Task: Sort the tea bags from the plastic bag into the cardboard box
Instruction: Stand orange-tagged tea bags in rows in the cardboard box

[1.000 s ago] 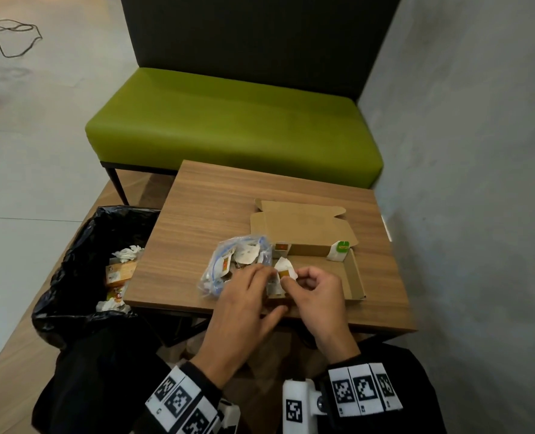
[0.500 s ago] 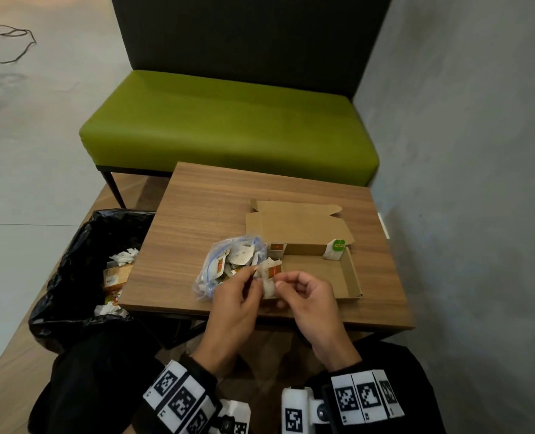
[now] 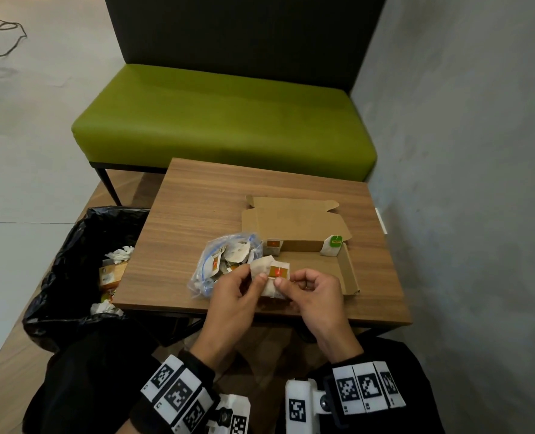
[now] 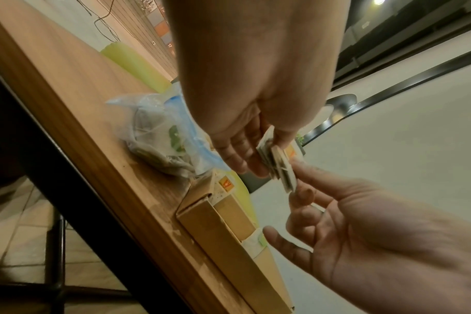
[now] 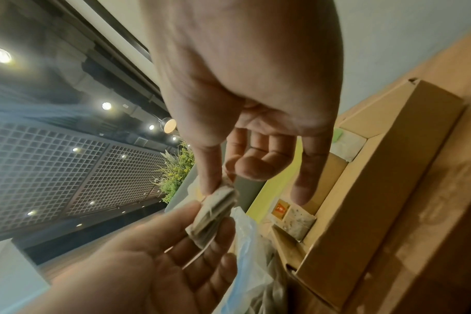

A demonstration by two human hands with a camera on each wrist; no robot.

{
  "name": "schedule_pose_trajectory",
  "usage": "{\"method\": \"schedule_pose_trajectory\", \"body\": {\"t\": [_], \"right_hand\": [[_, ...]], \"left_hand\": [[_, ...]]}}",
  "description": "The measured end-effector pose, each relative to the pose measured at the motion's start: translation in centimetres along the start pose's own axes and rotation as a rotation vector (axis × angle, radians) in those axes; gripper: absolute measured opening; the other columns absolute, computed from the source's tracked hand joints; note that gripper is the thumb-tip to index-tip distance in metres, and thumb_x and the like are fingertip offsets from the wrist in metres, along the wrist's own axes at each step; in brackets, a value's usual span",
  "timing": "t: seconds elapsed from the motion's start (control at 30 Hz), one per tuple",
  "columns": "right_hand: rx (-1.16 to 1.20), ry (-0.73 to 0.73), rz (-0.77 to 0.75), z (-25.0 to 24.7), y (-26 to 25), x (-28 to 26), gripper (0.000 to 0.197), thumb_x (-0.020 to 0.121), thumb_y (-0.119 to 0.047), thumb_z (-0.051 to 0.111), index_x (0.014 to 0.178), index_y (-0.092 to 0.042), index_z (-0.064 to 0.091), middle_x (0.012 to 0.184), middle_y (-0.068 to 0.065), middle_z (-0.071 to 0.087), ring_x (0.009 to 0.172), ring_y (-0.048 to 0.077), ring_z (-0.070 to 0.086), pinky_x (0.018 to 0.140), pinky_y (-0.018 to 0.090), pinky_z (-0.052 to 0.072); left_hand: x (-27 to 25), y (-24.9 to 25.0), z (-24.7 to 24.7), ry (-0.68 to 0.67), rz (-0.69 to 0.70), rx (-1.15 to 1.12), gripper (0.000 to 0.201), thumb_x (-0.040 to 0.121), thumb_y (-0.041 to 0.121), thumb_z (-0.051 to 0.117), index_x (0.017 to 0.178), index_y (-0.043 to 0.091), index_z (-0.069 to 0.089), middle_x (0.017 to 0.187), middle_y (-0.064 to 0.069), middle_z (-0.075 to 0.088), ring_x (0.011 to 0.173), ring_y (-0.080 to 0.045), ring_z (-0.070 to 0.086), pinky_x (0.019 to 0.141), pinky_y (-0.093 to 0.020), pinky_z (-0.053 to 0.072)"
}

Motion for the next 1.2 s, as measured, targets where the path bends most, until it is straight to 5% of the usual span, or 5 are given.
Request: {"method": "schedule_pose_trajectory", "body": {"t": [0.17,0.33,0.63,0.93,1.2], "right_hand": [[-0.007,-0.012,0.009,-1.5,-0.6,0.5,0.013,0.084,-0.017,0.077,0.094,-0.01,0.073,0.083,0.005,0.077,0.058,0.007,0.063,0.053,0.021,0.05],[-0.203,0.036,-0.016,-3.3,-0.8,4.0,0.005,0.086,-0.017,0.075,0.088,-0.019,0.071,0.081,0.002,0.073,0.063,0.012,0.06,0.059,0.024,0.052],[-0.616,-0.032,-0.061,0.7,2.2,11.4,0.014,0.077,-0.033,0.083,0.083,-0.022,0.076,0.08,-0.008,0.073,0.08,0.011,0.069,0.08,0.039,0.059],[-0.618,0.152,0.019,0.2,3.2,13.2,0.025,0.074,-0.028,0.086,0.065,-0.026,0.063,0.081,-0.002,0.074,0.081,0.019,0.071,0.08,0.04,0.06],[-0.561,0.175,0.044,1.0,3.5,13.1,0.019,0.081,-0.027,0.081,0.069,-0.022,0.067,0.074,0.0,0.075,0.071,0.017,0.073,0.075,0.033,0.06]], "left_hand": [[0.1,-0.4,-0.7,0.084,0.004,0.042,0.014,0.099,0.019,0.056,0.1,0.02,0.07,0.087,0.004,0.074,0.084,-0.005,0.069,0.073,-0.028,0.057],[-0.1,-1.2,-1.4,0.102,-0.015,0.106,0.014,0.098,0.023,0.057,0.096,0.021,0.07,0.086,0.002,0.074,0.084,-0.009,0.069,0.076,-0.041,0.059],[-0.7,-1.4,-0.6,0.012,-0.029,0.122,0.015,0.098,0.021,0.058,0.103,0.024,0.072,0.088,0.007,0.075,0.086,-0.006,0.069,0.08,-0.039,0.058],[-0.7,-1.8,-1.1,-0.02,-0.013,0.153,0.016,0.098,0.023,0.058,0.105,0.024,0.072,0.087,0.015,0.073,0.084,-0.001,0.067,0.074,-0.025,0.055],[-0.8,-2.5,-0.6,-0.046,-0.033,0.14,0.015,0.098,0.027,0.058,0.102,0.023,0.072,0.085,0.006,0.072,0.082,-0.007,0.067,0.071,-0.033,0.057]]}}
Point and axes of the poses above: each hand's wrist, its own x-axis towards the middle knuckle, its own z-axis out of the palm, y = z × x, the point moved 6 cm from there along x, towards the middle knuckle
